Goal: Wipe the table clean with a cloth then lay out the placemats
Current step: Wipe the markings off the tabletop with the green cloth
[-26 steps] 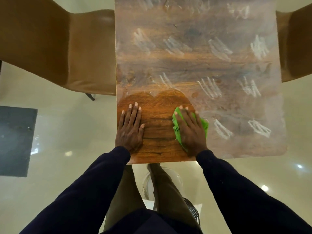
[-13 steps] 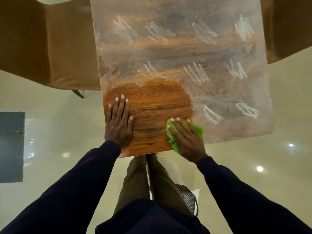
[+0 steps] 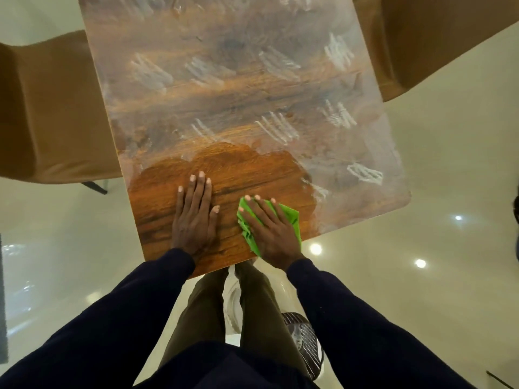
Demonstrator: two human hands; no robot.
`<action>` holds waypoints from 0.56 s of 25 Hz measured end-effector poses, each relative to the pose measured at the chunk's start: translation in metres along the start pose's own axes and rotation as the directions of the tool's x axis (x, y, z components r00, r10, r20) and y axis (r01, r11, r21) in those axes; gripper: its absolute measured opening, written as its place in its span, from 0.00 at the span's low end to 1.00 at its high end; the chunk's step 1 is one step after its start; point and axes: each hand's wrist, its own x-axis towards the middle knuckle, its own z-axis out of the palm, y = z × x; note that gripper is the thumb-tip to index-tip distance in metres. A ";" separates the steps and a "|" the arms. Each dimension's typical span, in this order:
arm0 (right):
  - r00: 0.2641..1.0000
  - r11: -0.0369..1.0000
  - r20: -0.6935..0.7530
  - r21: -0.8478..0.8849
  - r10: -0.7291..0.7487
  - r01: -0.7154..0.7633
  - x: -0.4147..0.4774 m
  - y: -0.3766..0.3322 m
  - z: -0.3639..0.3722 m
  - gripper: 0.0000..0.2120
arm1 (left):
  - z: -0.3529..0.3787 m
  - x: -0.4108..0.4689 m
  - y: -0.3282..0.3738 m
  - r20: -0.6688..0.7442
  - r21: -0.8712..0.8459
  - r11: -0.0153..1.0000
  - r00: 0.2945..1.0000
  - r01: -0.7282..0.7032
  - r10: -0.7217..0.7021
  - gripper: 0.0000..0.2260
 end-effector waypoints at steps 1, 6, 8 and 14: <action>1.000 1.000 -0.014 -0.007 0.027 -0.027 -0.015 0.020 -0.003 0.31 | 0.003 0.007 0.016 0.018 -0.015 1.000 1.000 0.013 -0.013 0.29; 0.898 0.905 -0.119 0.005 0.423 -0.426 0.037 0.102 -0.031 0.28 | 0.019 0.014 0.039 0.018 0.107 0.991 0.996 0.085 -0.087 0.29; 0.880 0.891 -0.151 0.012 0.449 -0.453 0.084 0.092 -0.029 0.27 | 0.021 0.013 0.040 0.008 0.120 0.990 0.997 0.077 -0.079 0.29; 0.997 0.997 -0.006 0.004 -0.079 0.079 0.043 0.068 -0.015 0.28 | 0.019 0.015 0.044 -0.008 0.163 0.983 0.997 0.082 -0.082 0.29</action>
